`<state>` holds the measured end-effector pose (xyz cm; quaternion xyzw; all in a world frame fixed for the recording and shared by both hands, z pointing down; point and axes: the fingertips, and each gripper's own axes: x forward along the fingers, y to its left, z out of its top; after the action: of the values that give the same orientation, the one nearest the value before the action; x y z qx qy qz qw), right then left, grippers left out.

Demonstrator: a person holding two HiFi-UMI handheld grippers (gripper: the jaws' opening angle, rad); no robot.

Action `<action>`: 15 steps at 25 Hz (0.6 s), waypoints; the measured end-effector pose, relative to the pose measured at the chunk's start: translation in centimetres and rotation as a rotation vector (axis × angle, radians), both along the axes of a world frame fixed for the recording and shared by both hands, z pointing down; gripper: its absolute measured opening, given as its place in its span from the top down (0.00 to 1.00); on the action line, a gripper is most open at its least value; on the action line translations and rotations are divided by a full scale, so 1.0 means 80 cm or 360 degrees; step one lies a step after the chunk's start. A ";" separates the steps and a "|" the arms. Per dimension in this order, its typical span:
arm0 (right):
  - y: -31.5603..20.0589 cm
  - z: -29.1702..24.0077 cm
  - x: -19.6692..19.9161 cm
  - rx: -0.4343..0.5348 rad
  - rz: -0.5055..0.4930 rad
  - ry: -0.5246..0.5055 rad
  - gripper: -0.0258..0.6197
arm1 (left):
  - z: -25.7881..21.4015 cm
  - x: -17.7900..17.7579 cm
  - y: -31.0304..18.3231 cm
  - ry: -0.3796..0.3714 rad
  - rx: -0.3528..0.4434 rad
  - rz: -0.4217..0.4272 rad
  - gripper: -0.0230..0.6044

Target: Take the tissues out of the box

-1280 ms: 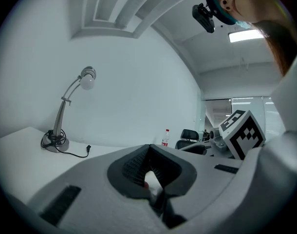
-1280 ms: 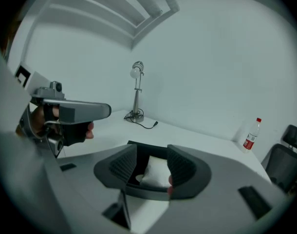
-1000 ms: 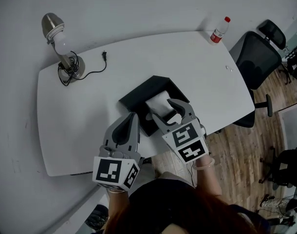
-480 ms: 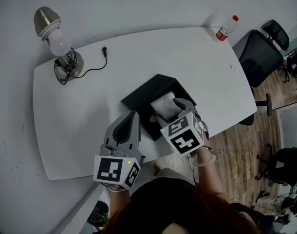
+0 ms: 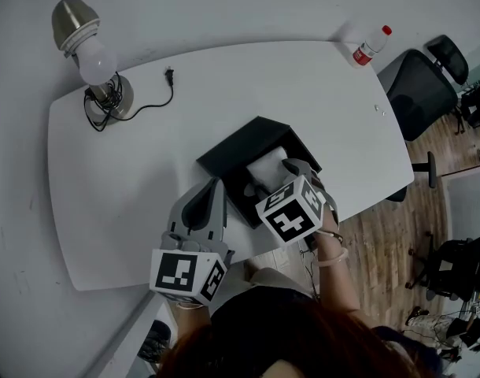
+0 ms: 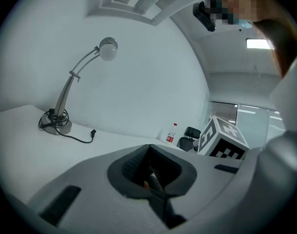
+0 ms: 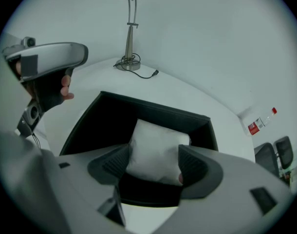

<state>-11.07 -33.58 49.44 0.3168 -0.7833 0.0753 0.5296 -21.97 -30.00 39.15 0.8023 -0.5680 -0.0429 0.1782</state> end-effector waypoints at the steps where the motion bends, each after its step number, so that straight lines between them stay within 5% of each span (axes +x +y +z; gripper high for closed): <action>1: 0.000 0.001 0.001 -0.0001 -0.0009 0.0024 0.50 | 0.001 0.000 0.000 0.0000 -0.0004 -0.0001 0.93; 15: 0.004 -0.002 0.002 0.0005 -0.0119 0.0071 0.62 | -0.002 0.006 0.011 0.0003 0.0003 -0.0003 0.93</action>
<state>-10.95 -33.27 49.25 0.2896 -0.7827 0.0471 0.5489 -21.50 -29.09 38.99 0.8020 -0.5685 -0.0444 0.1780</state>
